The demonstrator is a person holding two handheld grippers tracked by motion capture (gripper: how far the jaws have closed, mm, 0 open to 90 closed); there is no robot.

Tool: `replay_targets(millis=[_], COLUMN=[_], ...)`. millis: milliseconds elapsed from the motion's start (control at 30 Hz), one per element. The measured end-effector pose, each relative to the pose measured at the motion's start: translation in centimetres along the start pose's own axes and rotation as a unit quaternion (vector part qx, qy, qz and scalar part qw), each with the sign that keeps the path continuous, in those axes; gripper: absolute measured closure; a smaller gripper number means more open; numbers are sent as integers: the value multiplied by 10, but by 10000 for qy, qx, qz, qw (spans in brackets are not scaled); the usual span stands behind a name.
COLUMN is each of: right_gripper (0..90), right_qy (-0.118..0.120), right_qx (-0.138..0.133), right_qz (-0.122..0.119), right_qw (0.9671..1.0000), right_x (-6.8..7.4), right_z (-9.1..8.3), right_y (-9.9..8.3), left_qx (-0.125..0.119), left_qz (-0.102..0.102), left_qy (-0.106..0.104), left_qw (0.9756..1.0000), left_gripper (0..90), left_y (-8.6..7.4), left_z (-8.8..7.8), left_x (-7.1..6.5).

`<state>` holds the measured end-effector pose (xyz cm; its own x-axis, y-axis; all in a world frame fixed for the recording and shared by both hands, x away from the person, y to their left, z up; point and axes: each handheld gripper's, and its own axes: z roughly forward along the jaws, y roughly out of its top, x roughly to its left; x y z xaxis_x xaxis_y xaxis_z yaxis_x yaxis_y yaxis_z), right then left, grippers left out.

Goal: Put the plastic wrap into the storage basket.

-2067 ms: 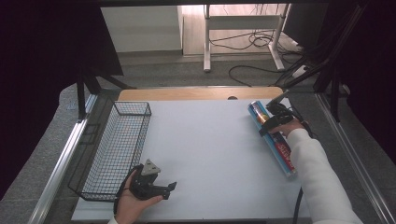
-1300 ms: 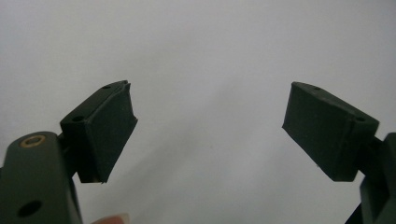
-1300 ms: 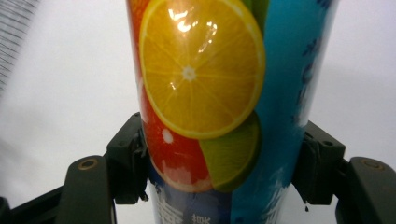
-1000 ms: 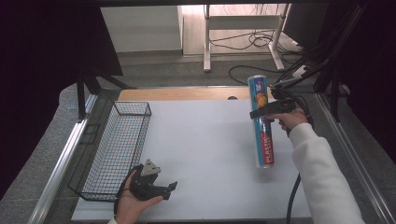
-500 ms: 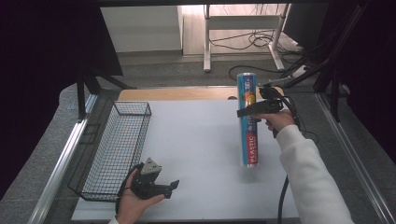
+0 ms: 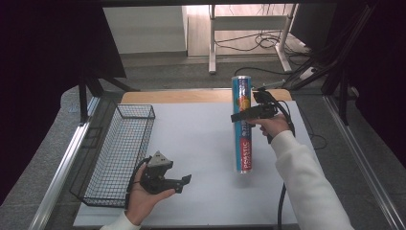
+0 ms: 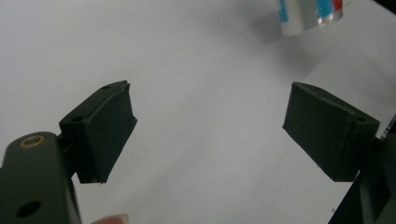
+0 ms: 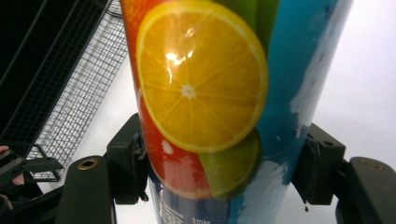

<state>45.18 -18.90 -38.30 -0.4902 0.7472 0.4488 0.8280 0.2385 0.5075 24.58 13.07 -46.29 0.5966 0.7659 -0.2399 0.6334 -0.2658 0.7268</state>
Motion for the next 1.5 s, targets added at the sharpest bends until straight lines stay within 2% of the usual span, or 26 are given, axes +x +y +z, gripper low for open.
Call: replay_targets(millis=[133,233,267,300,333,433,467,500,533,600,800,1000,1100,1167,1267,1367,1500], right_gripper=[323,323,323,323,323,323,323,323,323,323,323,323,323,322,323,323,323], right_qy=[70,109,109,117,117,168,168,191,191,223,316,374,432,448,473,509,593], right_qx=[-50,-83,-83,-100,-100,-90,-90,-95,-95,-108,-111,-151,-188,-187,-213,-258,-264], right_qz=[-57,-84,-84,-100,-100,-124,-124,-136,-136,-145,-206,-235,-234,-231,-219,-181,-131], right_qw=[9999,9999,9999,9998,9998,9997,9997,9997,9997,9996,9992,9989,9986,9986,9984,9982,9978], right_x=[8,13,13,17,17,22,22,25,25,29,39,48,52,54,57,59,61], right_z=[4,8,8,11,11,16,16,19,19,23,31,37,41,43,45,47,50], right_y=[0,1,1,2,2,3,3,3,3,4,5,5,6,6,5,4,4], left_qx=[-72,-206,-206,-269,-269,-348,-348,-336,-336,-279,-187,-188,-212,-236,-270,-301,-340], left_qz=[-27,-71,-71,-121,-121,-200,-200,-225,-225,-172,-206,-338,-536,-581,-622,-723,-775], left_qy=[-75,-230,-230,-346,-346,-541,-541,-602,-602,-604,-663,-712,-823,-847,-789,-800,-747], left_qw=[9999,9995,9995,9990,9990,9977,9977,9974,9974,9976,9974,9967,9949,9944,9946,9937,9936], left_gripper=[160,161,162,163,164,167,167,167,167,166,164,164,162,162,161,166,199], left_y=[9,26,26,34,34,54,54,62,62,72,92,102,107,108,111,113,115], left_z=[1,2,2,2,2,9,9,14,14,22,40,54,66,70,76,81,86], left_x=[0,0,0,0,0,3,3,3,3,2,3,8,13,14,14,16,17])
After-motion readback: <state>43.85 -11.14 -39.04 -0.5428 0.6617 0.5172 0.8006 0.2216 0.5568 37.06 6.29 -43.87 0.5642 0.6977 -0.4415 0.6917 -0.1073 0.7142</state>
